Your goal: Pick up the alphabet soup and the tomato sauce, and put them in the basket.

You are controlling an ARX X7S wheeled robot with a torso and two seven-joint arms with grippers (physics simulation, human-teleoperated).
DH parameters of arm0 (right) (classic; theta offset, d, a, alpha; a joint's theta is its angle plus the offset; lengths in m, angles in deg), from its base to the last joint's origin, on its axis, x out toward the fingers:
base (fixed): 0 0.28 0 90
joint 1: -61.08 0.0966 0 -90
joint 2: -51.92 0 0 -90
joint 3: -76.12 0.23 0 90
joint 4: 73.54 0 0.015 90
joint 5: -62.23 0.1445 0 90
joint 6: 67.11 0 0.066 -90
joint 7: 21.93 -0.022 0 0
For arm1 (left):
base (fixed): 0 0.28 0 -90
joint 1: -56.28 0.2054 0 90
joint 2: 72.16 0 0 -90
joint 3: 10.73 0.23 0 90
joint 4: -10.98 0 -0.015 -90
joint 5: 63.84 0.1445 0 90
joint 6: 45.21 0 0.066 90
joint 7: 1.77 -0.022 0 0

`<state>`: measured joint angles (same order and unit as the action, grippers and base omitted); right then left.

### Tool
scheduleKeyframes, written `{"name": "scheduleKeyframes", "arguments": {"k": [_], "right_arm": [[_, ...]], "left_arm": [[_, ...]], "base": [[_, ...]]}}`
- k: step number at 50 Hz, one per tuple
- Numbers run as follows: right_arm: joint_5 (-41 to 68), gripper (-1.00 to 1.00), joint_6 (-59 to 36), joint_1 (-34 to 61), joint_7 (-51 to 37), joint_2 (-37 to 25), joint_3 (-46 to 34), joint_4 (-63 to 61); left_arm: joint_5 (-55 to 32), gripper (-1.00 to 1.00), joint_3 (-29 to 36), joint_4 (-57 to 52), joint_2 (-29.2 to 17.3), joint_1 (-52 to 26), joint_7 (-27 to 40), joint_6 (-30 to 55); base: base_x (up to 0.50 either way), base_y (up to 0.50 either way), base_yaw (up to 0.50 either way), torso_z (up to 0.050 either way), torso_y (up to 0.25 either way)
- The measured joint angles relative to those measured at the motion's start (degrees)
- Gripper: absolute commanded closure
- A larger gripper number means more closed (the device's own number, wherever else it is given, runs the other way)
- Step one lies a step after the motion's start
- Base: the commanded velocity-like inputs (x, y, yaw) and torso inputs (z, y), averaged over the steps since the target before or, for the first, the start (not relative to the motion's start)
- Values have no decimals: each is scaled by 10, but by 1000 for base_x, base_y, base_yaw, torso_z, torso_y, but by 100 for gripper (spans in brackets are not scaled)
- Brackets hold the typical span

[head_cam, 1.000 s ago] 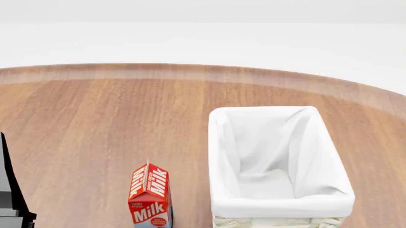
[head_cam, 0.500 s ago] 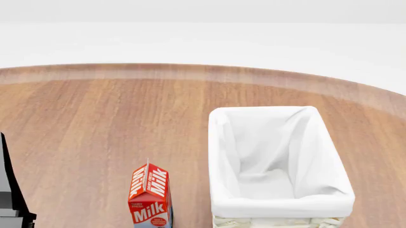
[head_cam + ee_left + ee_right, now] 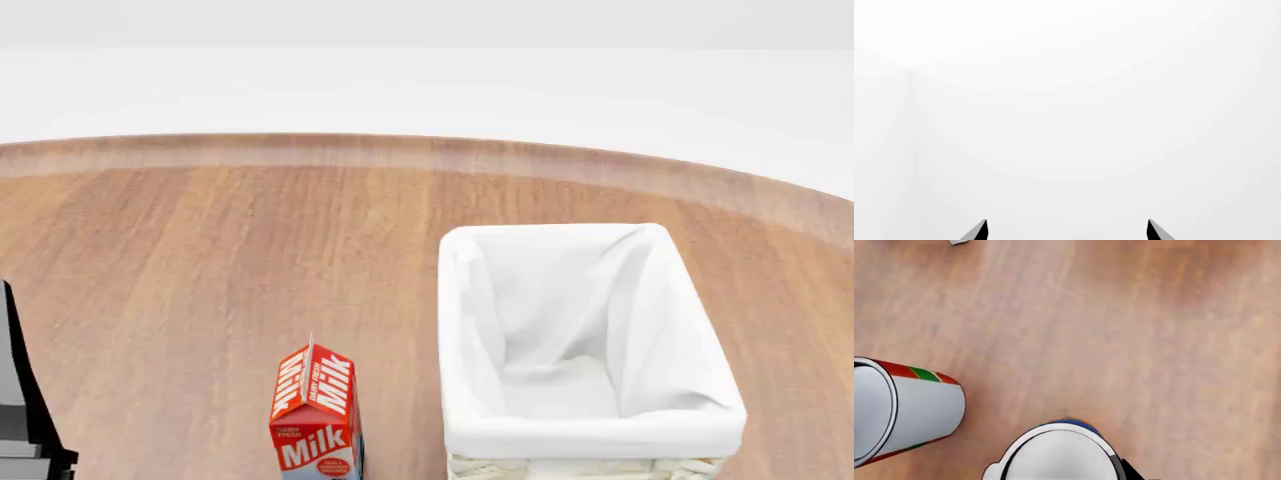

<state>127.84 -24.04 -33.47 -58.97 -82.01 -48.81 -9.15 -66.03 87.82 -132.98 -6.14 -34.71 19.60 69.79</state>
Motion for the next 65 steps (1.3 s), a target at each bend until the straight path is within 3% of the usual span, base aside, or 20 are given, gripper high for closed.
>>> {"name": "scheduleKeyframes", "arguments": {"k": [16,29,65], "right_arm": [[15,100,13,-5,-6,0,-5,-7],[86,100,8,18,-54,-26,27,-89],[312,100,10,190,-190,-99,115,-237]], "left_arm": [[-2,-100,1,-3,-2,-2,2,4],[-5,-100,0,-6,-3,-3,4,7],[-9,-100,2,-5,-7,-7,8,7]], "base": [[0,0,0,0,0],[0,0,0,0,1],[0,0,0,0,0]]}}
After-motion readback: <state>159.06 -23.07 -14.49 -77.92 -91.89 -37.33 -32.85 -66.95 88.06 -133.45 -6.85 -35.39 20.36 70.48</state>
